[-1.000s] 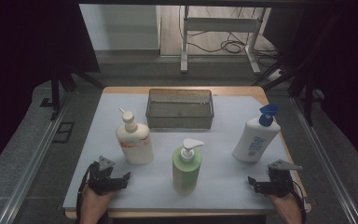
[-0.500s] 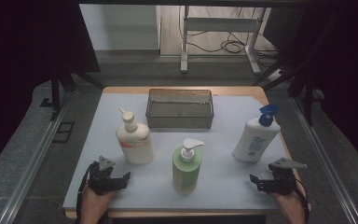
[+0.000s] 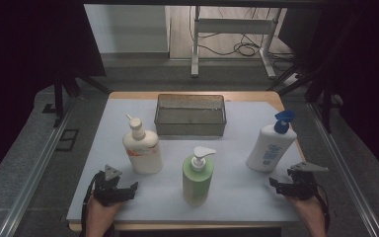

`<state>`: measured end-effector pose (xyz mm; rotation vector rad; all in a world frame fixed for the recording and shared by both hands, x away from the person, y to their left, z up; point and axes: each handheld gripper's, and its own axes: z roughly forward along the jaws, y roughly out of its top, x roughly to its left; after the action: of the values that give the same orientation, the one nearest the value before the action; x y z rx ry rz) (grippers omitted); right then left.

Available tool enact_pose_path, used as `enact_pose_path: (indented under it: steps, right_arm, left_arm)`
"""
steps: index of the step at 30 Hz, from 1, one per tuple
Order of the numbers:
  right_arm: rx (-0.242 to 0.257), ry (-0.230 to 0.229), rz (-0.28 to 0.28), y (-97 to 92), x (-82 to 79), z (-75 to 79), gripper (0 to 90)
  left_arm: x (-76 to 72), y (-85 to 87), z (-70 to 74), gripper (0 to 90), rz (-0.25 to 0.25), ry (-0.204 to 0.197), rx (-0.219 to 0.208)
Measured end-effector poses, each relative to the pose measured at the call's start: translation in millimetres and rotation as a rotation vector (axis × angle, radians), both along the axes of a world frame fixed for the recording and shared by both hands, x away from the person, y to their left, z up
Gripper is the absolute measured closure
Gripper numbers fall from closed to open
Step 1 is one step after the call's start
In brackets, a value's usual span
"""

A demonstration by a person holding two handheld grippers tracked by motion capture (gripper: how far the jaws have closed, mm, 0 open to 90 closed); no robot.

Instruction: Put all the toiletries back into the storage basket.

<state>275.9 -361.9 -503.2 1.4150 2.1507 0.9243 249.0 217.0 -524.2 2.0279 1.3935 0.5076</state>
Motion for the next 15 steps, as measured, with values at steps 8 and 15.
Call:
enact_pose_path:
  steps: [8,15]
  right_arm:
    - [-0.013,-0.006,-0.027,-9.3,7.3,4.5,40.6]
    - [0.004,0.020,-0.032,-11.7,16.9,3.9,67.9]
  left_arm:
    - [0.0,-0.2,-0.1,11.5,0.003,-0.001,-0.002]
    - [-0.1,-0.3,-0.2,11.5,0.003,-0.001,0.000]
